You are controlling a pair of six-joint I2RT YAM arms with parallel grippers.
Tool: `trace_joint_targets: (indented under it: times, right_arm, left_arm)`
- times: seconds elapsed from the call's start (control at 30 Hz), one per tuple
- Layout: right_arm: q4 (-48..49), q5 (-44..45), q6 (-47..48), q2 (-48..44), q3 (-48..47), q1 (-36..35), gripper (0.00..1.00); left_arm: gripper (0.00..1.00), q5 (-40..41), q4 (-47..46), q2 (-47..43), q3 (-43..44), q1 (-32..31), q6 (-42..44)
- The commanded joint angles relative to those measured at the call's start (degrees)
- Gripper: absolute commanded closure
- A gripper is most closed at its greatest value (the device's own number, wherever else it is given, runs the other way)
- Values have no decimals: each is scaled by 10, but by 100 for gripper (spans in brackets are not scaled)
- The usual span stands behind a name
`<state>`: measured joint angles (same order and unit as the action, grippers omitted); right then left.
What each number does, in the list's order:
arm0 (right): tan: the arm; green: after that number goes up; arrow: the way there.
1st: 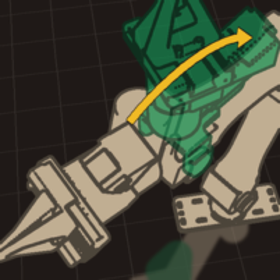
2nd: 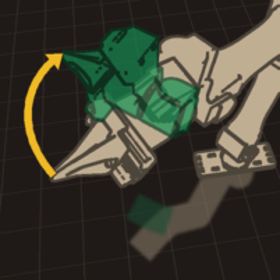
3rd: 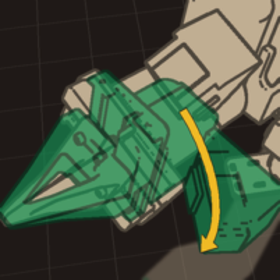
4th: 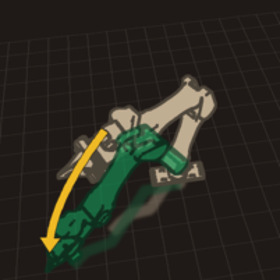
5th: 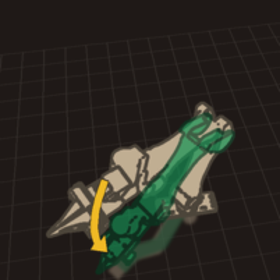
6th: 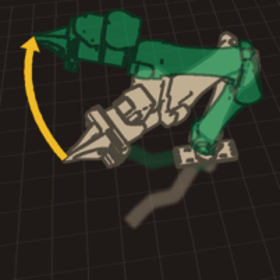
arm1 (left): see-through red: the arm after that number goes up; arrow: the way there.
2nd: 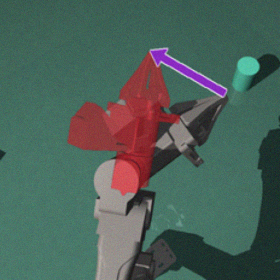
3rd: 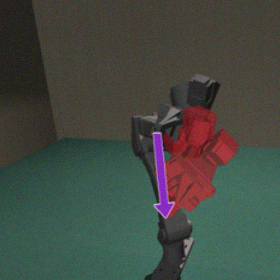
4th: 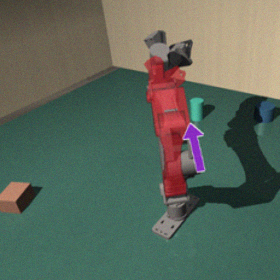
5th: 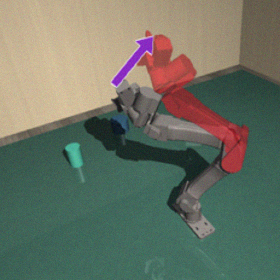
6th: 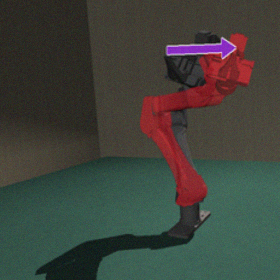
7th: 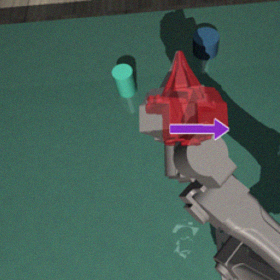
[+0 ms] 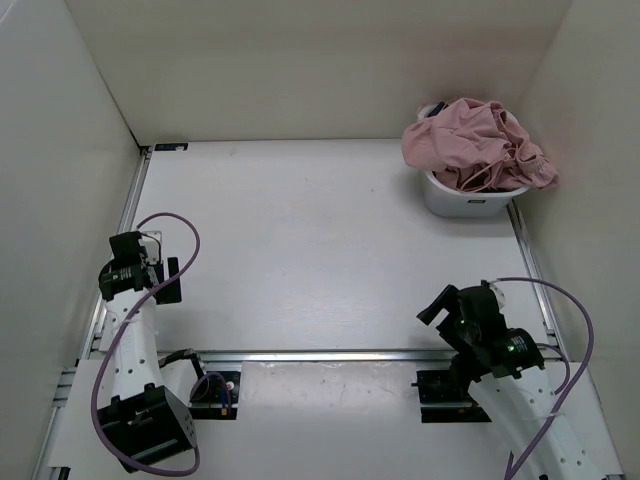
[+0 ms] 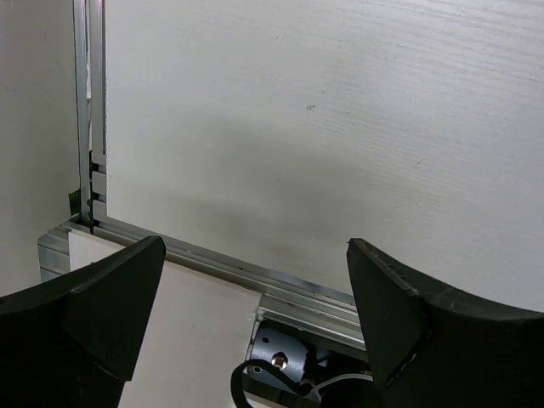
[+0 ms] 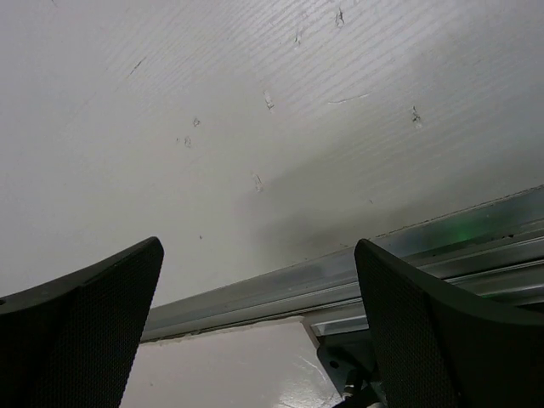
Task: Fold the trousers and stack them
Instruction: Grab the trousers from the pile
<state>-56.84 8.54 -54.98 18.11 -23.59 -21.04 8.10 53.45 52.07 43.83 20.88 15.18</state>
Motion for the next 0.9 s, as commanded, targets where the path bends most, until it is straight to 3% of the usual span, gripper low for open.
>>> trace_joint_targets:
  times: [0.0, 0.13, 0.33, 0.5, 0.53, 0.57, 0.7, 0.73, 0.87]
  right_arm:
    - [-68, 48, 44, 10, -42, -3, 1]
    - [-26, 32, 65, 35, -96, -3, 1]
    - [67, 74, 139, 175, -317, -3, 1]
    - [70, 214, 241, 437, -557, 14, 1]
    - [60, 229, 270, 533, -613, 39, 1]
    - [43, 223, 279, 579, -728, 57, 1]
    - [49, 117, 298, 776, -952, 157, 1]
    - [49, 110, 298, 848, -991, 168, 1]
    - [53, 141, 305, 990, -1118, 192, 1]
  left_arm:
    - [0, 3, -9, -5, -2, 3, -1]
    - [0, 3, -9, 0, -2, 3, -1]
    - [0, 3, -9, 0, -2, 3, -1]
    - [0, 3, -9, 0, -2, 3, -1]
    - [0, -2, -9, 0, -2, 3, -1]
    - [0, -2, -9, 0, -2, 3, -1]
    - [0, -2, -9, 6, -2, 3, -1]
    - [0, -2, -9, 6, -2, 3, -1]
    - [0, -2, -9, 18, -2, 3, -1]
